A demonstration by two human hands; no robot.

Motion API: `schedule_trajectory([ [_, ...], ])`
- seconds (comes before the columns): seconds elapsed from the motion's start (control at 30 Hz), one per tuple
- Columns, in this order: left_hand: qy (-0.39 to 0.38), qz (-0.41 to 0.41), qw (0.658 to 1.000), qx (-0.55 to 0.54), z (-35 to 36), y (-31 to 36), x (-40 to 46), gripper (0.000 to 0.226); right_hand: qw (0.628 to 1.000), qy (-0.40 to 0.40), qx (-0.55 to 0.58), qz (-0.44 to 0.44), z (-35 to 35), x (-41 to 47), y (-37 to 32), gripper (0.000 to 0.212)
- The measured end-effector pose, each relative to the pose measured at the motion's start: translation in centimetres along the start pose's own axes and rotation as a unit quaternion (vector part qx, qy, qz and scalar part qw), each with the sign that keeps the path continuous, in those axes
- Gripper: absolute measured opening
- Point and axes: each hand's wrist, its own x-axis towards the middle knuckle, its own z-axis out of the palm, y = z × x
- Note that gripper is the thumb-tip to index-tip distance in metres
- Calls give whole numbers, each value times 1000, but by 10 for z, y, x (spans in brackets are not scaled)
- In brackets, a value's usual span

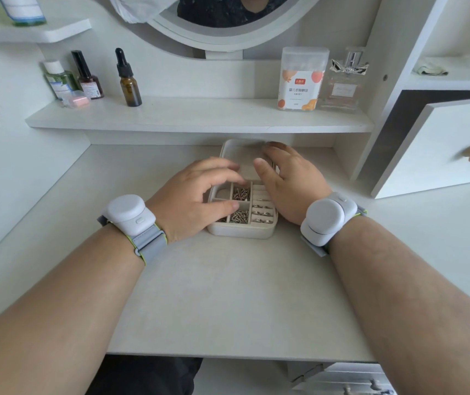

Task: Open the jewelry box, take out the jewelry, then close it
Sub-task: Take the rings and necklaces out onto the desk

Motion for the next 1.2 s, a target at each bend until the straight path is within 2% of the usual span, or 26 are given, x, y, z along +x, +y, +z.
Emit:
schedule_trajectory([
  [0.1,10,13,1000,13,2,-2,1,44,1000,1,30,-7,-3,0,0,51],
  [0.27,46,22,998,23,7,-3,4,25,999,0,50,-2,-5,-1,-2,49],
  [0.67,32,20,998,58,8,-2,5,31,998,-11,61,-3,-5,-1,-2,44],
  [0.9,33,37,989,141,3,11,6,33,998,-16,67,0,-3,1,0,45],
  [1.07,-51,-31,978,198,-9,36,21,31,998,-32,60,0,-4,1,2,47],
  [1.2,-144,-90,946,277,-21,68,46,21,997,-31,67,1,-5,1,4,47],
])
